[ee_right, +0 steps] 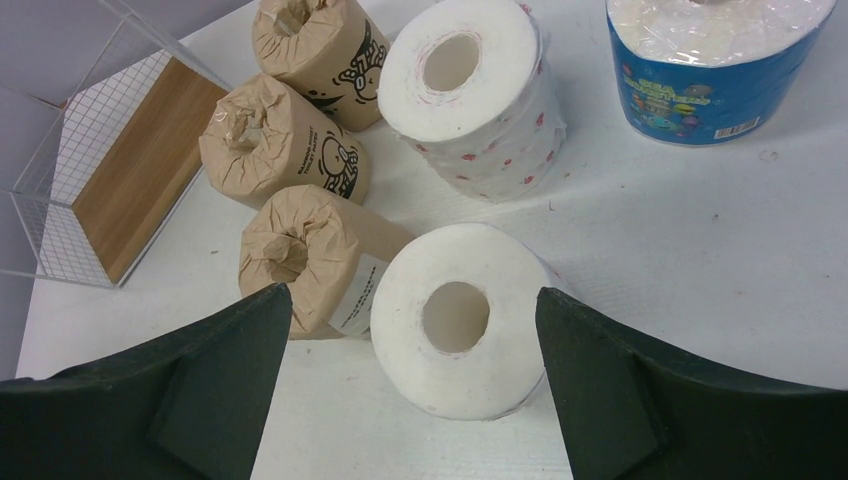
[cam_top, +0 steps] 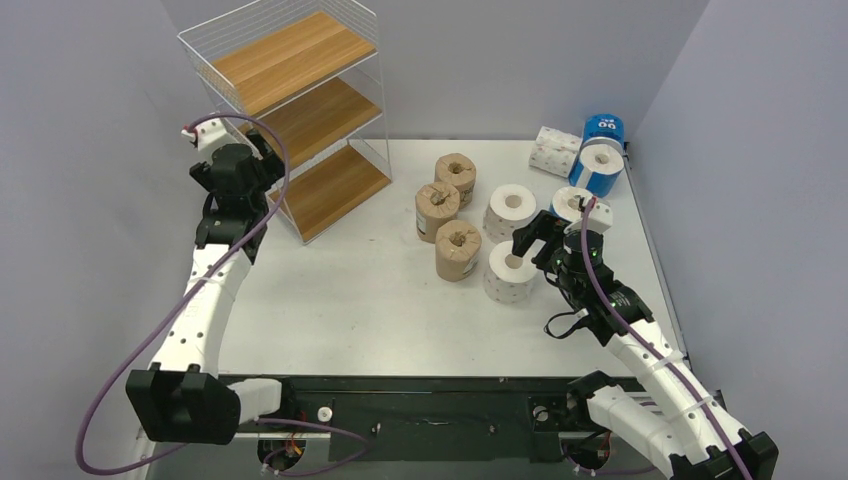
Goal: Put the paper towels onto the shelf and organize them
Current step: Adjust the shelf at the corner of the board, then pick up the paper towel from the center of the board.
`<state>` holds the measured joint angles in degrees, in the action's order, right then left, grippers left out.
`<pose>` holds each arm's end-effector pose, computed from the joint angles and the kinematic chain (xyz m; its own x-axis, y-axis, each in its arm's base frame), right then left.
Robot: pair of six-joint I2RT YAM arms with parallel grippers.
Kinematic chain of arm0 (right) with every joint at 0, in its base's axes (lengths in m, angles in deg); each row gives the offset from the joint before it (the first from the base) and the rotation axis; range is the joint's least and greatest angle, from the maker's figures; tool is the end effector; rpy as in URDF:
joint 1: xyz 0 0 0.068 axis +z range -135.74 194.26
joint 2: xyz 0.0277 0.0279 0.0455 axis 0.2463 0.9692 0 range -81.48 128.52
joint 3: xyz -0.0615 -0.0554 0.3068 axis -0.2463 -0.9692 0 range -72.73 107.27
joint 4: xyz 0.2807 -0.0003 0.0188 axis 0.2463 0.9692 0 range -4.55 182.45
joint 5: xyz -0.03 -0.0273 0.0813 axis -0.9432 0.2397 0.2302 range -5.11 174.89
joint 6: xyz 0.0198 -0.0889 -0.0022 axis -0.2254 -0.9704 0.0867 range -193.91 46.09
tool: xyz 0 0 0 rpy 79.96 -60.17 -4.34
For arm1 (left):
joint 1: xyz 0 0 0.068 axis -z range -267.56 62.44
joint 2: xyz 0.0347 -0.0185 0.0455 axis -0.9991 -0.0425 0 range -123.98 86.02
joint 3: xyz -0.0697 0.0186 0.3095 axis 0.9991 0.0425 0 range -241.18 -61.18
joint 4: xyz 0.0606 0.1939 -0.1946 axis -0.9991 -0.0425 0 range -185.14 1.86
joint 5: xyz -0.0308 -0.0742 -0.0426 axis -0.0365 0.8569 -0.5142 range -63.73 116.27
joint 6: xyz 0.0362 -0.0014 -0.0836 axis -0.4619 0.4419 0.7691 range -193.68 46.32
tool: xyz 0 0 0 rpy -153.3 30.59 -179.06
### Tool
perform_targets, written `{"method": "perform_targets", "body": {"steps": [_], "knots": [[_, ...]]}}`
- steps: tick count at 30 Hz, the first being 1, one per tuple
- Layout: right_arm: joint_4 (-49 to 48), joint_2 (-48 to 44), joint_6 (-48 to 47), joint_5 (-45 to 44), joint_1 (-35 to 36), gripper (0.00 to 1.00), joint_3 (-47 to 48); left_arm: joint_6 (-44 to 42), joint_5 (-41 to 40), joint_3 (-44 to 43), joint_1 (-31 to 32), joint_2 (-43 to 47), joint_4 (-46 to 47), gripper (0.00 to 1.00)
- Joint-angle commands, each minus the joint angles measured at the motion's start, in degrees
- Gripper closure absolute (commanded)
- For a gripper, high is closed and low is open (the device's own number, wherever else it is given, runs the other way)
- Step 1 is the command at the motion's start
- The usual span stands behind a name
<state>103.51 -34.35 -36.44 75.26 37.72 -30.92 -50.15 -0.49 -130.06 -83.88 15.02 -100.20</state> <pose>0.2083 0.0756 0.3146 -0.4422 0.4619 -0.7688 0.0218 0.8625 0.5056 0.3312 0.0154 0.4211 -0.0729 -0.3525 -0.9330 -0.4445 0.8489 -0.2860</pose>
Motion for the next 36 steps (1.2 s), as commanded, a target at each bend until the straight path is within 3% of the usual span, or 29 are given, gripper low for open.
{"method": "perform_targets", "body": {"steps": [1, 2, 6, 13, 18, 23, 27, 31, 36], "knots": [[-0.7, 0.5, -0.8, -0.9, 1.0, 0.12, 1.6, 5.8, -0.8, 0.2, 1.9, 6.4, -5.4, 0.10], [-0.7, 0.8, -0.9, -1.2, 1.1, 0.12, 1.6, 6.6, -0.8, 2.2, 2.6, 8.6, -6.0, 0.00], [0.3, 2.2, -0.6, -1.9, 1.4, 0.12, 2.5, 8.4, -1.8, 7.5, 9.3, 14.9, -9.8, 0.03], [5.8, 5.5, -1.4, -5.5, 2.0, 0.15, 6.1, 11.6, -6.9, 13.9, 26.4, 24.1, -16.8, 0.04], [10.3, 9.3, -1.0, -9.7, 2.0, 0.16, 7.9, 14.7, -5.2, 17.6, 34.4, 26.2, -16.8, 0.03], [11.0, 9.9, 1.6, -15.1, 1.8, 0.09, 7.5, 15.3, -6.6, 20.4, 41.8, 23.5, -14.6, 0.04], [12.1, 9.9, 4.7, -19.1, 1.8, 0.08, 8.6, 18.9, -8.4, 21.2, 43.0, 22.4, -15.6, 0.04], [9.4, 10.3, 2.5, -10.2, -1.0, 0.08, 7.2, 22.9, -9.1, 23.7, 42.9, 24.7, -14.8, 0.04], [9.8, 13.1, 1.4, -1.9, -4.2, 0.12, 6.8, 20.4, -4.8, 32.7, 42.8, 30.1, -3.5, 0.04]]}}
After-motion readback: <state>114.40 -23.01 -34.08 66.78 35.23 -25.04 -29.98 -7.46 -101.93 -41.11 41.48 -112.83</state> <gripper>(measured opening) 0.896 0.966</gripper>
